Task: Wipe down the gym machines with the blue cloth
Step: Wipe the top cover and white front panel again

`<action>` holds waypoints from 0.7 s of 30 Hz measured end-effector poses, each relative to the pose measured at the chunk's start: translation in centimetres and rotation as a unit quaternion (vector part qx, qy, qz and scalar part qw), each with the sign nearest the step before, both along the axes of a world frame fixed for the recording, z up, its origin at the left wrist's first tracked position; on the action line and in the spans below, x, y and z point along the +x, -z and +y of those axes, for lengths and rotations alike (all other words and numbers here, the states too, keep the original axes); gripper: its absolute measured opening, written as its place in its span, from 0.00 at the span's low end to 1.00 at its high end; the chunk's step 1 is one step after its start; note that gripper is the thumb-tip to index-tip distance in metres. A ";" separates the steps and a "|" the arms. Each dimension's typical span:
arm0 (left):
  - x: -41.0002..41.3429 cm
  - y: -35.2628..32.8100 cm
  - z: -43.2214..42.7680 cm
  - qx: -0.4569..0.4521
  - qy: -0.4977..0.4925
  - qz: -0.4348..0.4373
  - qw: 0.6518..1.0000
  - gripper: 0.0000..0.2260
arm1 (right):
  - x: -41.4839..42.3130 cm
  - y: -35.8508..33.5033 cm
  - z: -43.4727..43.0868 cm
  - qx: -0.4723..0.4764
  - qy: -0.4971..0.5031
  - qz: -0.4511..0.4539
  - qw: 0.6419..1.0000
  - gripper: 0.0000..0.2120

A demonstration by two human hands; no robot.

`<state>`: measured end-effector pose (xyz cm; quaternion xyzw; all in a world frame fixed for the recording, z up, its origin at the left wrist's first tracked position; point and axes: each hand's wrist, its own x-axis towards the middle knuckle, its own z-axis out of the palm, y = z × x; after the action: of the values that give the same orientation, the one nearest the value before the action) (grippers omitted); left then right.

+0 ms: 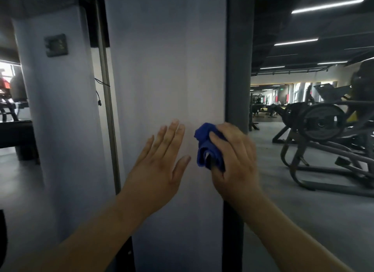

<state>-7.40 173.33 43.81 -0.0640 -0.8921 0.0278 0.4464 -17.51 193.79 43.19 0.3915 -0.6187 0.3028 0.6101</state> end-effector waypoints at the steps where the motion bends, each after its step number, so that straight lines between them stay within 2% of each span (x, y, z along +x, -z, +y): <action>1: -0.1 0.1 0.3 0.003 0.006 -0.002 1.000 0.32 | 0.4 1.7 -0.6 0.014 -0.021 -0.017 1.000 0.29; 5: -0.2 1.2 0.5 -0.012 0.010 -0.005 1.000 0.32 | 0.4 3.4 -1.1 0.059 -0.029 -0.011 0.998 0.33; 8: -0.2 1.8 0.1 -0.009 0.001 0.013 1.000 0.32 | 0.0 -1.4 -1.0 0.067 -0.013 0.011 0.998 0.33; 11: -0.4 1.9 -0.9 0.046 0.007 0.041 0.998 0.32 | 1.3 -6.9 -3.1 0.124 0.039 0.035 0.991 0.31; 14: -0.2 1.3 -3.0 0.100 0.019 0.063 0.993 0.34 | 2.6 -7.6 -6.1 0.213 0.112 0.071 0.968 0.32; 17: 0.6 0.1 -5.4 0.122 0.047 0.052 0.990 0.37 | 2.6 -3.7 -7.5 0.315 0.114 0.046 0.941 0.35; 19: 0.9 -0.5 -6.8 0.097 0.045 0.043 0.993 0.33 | 2.1 -2.6 -7.6 0.378 0.127 0.089 0.913 0.30; 21: 0.7 -1.0 -8.0 0.039 0.022 0.054 0.998 0.31 | 1.5 -4.5 -7.6 0.381 0.147 0.152 0.900 0.26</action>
<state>-6.73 165.36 44.81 -0.0643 -0.8657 -0.0132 0.4962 -16.02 186.23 47.65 0.5399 -0.6368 -0.1125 0.5388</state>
